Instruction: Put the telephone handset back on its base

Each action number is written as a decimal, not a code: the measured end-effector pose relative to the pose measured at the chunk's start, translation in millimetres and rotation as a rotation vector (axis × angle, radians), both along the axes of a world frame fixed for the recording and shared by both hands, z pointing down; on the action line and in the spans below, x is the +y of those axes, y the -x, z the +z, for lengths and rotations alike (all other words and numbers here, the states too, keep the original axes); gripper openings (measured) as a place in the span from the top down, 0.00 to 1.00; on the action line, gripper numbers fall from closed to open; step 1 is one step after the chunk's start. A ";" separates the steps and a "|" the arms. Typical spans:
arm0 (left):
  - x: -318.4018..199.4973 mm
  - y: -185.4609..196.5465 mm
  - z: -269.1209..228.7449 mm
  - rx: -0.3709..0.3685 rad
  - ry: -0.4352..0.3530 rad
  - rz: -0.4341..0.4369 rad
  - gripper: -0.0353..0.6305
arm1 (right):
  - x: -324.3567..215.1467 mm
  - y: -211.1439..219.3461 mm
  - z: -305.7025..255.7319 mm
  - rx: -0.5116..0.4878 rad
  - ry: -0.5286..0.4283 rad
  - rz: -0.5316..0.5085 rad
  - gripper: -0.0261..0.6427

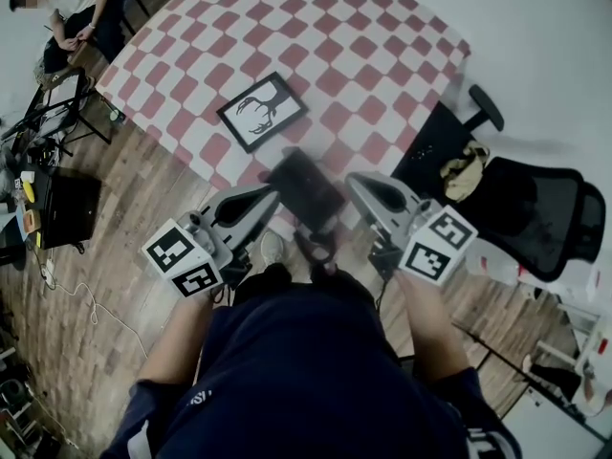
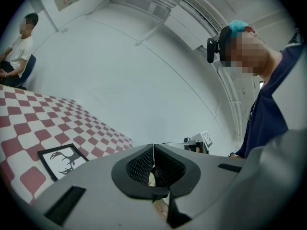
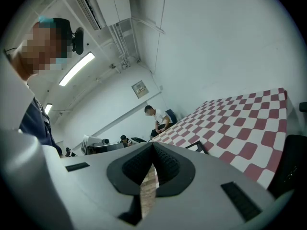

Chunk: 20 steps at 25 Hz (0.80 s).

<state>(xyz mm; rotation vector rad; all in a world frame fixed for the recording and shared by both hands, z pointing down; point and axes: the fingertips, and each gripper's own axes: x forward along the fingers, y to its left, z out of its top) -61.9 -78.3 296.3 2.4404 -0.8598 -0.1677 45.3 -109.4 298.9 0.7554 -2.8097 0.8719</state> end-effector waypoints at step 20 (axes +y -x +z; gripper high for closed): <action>0.6 -5.4 2.3 -0.003 0.014 -0.004 0.90 | 9.2 4.6 8.4 0.000 0.024 -0.019 0.94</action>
